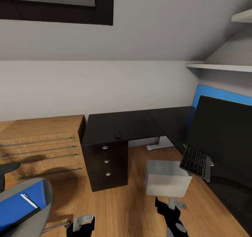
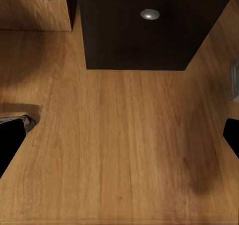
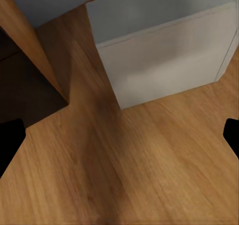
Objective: In the bedroom, organize the workspace by keeping the computer under the desk, ensuring the monitor is on the desk, placing the keyboard on the desk next to the monitor, placing the mouse on the desk next to the keyboard, moving the folder from the swivel chair onto the desk next to the mouse, stacking the notebook on top of the folder with the pen on top of the notebook, and positioning the swivel chair next to the desk.
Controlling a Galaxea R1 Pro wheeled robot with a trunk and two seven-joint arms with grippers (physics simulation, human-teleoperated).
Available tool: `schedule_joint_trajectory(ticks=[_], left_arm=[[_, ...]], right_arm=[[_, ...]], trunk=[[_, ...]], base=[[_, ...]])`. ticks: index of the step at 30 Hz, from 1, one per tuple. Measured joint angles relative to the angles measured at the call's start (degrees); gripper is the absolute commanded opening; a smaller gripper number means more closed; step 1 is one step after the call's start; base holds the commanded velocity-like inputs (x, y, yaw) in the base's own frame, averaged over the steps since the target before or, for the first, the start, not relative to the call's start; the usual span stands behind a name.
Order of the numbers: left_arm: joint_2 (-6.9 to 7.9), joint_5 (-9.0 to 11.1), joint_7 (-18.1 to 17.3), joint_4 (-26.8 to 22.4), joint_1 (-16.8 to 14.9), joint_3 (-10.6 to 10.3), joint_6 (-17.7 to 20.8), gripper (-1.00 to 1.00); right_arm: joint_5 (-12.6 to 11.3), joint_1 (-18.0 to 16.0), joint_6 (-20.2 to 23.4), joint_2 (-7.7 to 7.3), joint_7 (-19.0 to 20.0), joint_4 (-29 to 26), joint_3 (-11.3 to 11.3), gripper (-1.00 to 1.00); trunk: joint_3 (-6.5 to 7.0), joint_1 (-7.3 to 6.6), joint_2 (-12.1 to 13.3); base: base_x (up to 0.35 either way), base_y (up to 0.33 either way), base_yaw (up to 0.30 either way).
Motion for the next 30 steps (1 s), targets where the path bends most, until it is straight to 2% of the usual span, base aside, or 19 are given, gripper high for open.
schedule_joint_trajectory(ticks=[6,18,30], left_arm=[[-0.02,0.0,0.0,0.9,0.0,0.0,-0.1,1.0],[0.03,0.0,0.0,1.2,0.0,0.0,-0.1,1.0],[0.05,0.1,0.0,1.1,0.0,0.1,-0.1,1.0]], right_arm=[[0.0,0.0,-0.1,0.0,0.0,0.0,0.0,1.0],[-0.1,0.0,-0.2,-0.01,0.1,0.7,0.0,1.0],[-0.2,0.0,-0.2,-0.02,-0.1,0.8,-0.1,1.0]], trunk=[[0.0,0.0,0.0],[0.0,0.0,0.0],[-0.26,0.0,0.0]], base=[[-0.007,0.0,-0.109],[-0.001,0.02,-0.242],[0.0,0.254,-0.249]])
